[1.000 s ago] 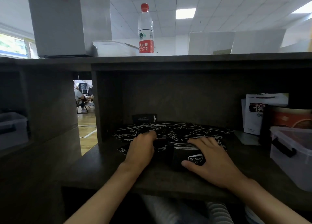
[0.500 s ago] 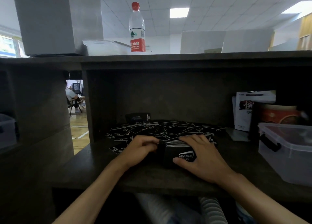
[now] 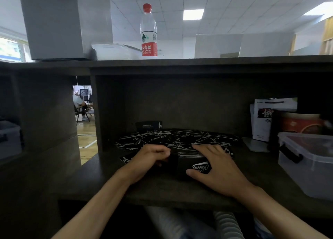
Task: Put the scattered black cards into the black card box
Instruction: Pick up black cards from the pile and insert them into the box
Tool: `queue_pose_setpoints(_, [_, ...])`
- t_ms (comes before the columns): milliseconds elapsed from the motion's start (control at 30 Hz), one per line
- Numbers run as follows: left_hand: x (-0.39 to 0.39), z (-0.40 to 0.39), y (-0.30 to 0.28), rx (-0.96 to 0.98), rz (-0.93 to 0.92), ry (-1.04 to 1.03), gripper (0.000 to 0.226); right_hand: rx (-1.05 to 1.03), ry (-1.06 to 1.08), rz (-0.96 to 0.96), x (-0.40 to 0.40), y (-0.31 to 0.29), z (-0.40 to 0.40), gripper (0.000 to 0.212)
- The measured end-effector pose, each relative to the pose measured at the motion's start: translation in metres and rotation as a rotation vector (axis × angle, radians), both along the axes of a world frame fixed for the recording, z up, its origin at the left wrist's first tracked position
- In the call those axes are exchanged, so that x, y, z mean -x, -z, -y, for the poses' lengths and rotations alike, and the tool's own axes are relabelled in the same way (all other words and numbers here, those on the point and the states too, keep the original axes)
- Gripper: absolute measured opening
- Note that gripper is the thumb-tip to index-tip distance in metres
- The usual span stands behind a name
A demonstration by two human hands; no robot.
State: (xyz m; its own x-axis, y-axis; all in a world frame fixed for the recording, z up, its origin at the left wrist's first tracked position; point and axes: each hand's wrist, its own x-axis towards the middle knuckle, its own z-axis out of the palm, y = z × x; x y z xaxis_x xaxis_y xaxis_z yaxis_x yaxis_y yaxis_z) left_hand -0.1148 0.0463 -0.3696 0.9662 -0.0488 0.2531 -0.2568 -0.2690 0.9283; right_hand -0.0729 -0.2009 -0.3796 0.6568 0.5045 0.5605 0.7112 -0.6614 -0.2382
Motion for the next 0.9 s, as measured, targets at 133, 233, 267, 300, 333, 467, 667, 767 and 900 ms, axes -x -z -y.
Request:
queue_pose_setpoints(133, [-0.005,-0.005,0.001,0.104,0.007,0.052,0.020,-0.002,0.007,-0.019,-0.003,0.000,0.000,0.092])
queue_pose_setpoints(233, [-0.007,-0.008,-0.001,0.238,0.129,-0.122,0.024,-0.027,0.015,-0.030,-0.005,0.002,0.000,0.098])
queue_pose_setpoints(267, [-0.007,-0.010,-0.002,0.203,0.209,-0.234,0.025,-0.037,0.021,-0.030,-0.005,0.003,-0.001,0.100])
queue_pose_setpoints(300, [-0.007,-0.014,-0.005,0.103,0.306,-0.359,0.025,-0.043,0.027,-0.028,-0.006,0.003,-0.001,0.101])
queue_pose_setpoints(333, [-0.006,-0.017,-0.009,-0.026,0.405,-0.460,0.024,-0.047,0.030,-0.025,-0.006,0.004,-0.001,0.100])
queue_pose_setpoints(467, [-0.011,-0.020,-0.050,-0.477,0.642,-0.492,0.018,-0.060,0.020,-0.017,-0.005,0.003,-0.001,0.096])
queue_pose_setpoints(667, [-0.036,0.032,-0.101,-0.712,0.317,-0.138,0.023,-0.061,0.029,-0.023,-0.004,0.002,0.000,0.099])
queue_pose_setpoints(767, [-0.038,0.051,-0.088,-0.394,0.196,-0.078,0.024,-0.074,0.042,-0.040,-0.005,0.002,0.000,0.101])
queue_pose_setpoints(900, [-0.033,0.048,-0.045,-0.075,0.012,0.054,0.022,-0.099,0.055,-0.058,-0.005,0.003,-0.001,0.100])
